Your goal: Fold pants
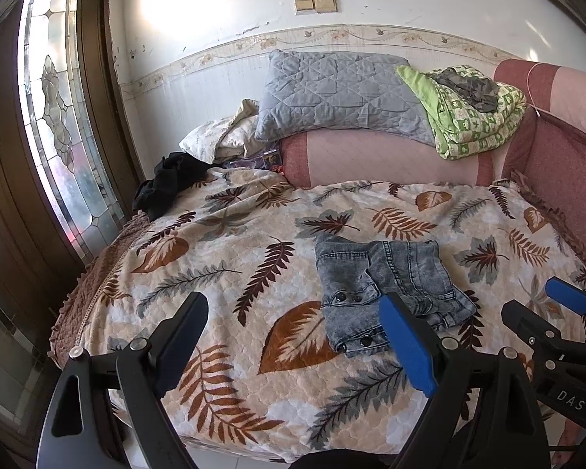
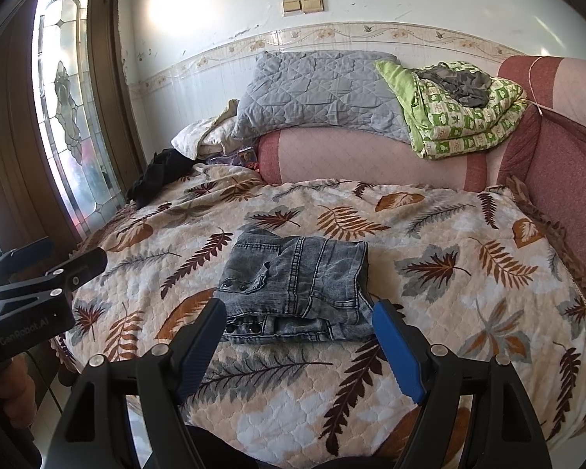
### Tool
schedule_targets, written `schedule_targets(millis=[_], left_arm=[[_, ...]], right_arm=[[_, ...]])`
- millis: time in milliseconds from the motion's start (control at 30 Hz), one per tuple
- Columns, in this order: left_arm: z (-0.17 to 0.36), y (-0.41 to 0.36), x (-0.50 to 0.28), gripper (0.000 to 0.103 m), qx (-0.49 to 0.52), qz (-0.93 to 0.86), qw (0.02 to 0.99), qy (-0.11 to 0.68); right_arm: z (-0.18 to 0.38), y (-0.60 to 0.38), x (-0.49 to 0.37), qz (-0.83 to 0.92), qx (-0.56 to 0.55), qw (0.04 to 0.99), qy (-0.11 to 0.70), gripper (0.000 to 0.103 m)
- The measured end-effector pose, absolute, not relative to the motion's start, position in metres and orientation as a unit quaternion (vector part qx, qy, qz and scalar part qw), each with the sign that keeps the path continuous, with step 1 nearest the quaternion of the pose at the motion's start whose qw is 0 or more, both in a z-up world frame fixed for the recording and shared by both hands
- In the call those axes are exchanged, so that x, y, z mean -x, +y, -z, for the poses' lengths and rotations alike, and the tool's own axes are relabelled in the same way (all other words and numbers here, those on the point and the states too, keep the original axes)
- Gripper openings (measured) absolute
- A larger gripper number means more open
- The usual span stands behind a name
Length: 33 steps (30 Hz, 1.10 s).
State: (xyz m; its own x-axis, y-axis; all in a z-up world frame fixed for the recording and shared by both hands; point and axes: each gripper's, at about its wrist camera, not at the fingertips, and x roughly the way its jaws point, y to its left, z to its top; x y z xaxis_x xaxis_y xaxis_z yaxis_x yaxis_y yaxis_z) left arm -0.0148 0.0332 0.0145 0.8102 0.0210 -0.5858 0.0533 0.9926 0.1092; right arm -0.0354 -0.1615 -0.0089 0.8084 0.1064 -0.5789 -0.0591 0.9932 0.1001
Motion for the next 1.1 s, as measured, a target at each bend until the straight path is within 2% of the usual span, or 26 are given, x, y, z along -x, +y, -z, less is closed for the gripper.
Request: schedule_targets(millis=[1100], left_arm=[[-0.012,0.074,0.002,0.09,-0.046,0.011,0.949,0.31]], right_arm=[[0.002,-0.112,0.022,-0.054,-0.003,0.949,0.31,0.08]])
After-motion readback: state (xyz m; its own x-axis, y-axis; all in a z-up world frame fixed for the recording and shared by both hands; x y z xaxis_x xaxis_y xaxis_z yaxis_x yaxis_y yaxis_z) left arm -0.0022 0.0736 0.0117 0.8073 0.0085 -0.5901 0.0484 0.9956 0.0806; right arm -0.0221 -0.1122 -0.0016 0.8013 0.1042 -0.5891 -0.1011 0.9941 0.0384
